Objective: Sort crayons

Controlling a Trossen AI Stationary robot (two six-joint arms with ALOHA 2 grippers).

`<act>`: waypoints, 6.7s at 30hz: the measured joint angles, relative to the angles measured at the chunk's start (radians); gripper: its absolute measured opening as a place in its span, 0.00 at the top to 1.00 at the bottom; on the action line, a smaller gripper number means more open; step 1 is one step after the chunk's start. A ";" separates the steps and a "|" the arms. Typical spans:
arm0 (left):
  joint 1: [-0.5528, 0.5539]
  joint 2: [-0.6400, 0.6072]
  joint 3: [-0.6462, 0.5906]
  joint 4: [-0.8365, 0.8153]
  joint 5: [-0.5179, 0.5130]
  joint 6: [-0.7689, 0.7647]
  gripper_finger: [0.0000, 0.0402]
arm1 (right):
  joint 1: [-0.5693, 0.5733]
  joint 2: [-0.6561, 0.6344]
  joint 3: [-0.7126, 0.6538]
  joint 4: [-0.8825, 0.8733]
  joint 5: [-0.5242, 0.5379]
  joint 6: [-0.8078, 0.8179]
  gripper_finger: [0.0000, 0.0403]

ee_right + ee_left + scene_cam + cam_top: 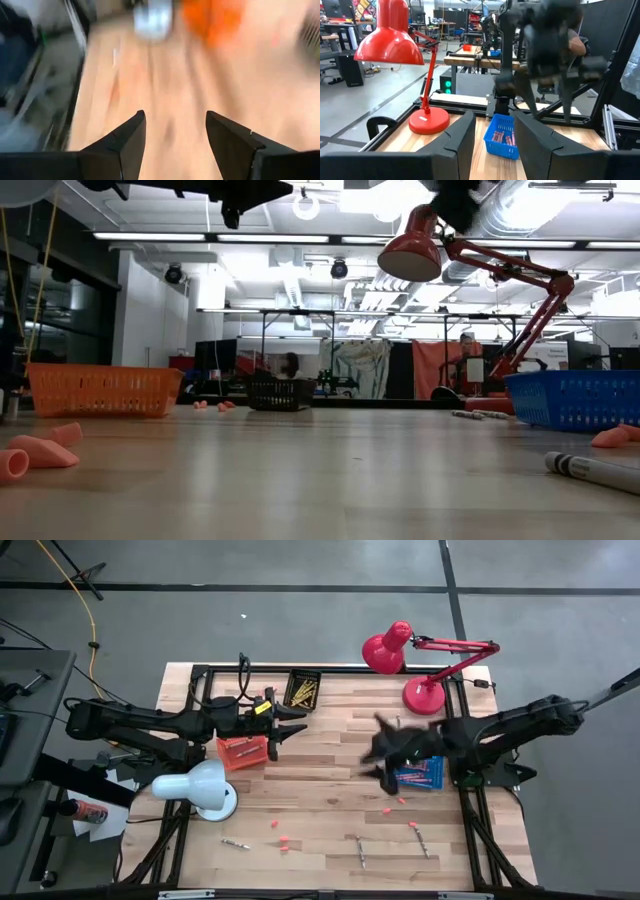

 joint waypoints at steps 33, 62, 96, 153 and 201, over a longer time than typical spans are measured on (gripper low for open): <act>0.000 0.000 0.000 -0.002 0.000 0.000 0.69 | 0.519 0.508 -0.109 -0.257 -0.305 1.575 0.50; 0.000 0.000 0.000 -0.002 0.001 -0.043 0.69 | 0.480 0.193 -0.100 -0.303 -0.274 0.944 0.99; 0.001 0.000 0.000 -0.009 0.001 -0.128 0.69 | -0.250 0.154 -0.098 0.731 -0.178 -0.310 1.00; 0.003 -0.001 0.000 0.276 0.000 -0.155 0.69 | -0.251 0.725 -0.063 1.368 -0.127 -0.098 1.00; 0.003 -0.050 0.002 0.223 0.007 -0.200 0.69 | -0.289 1.188 0.555 1.319 -0.235 0.034 0.56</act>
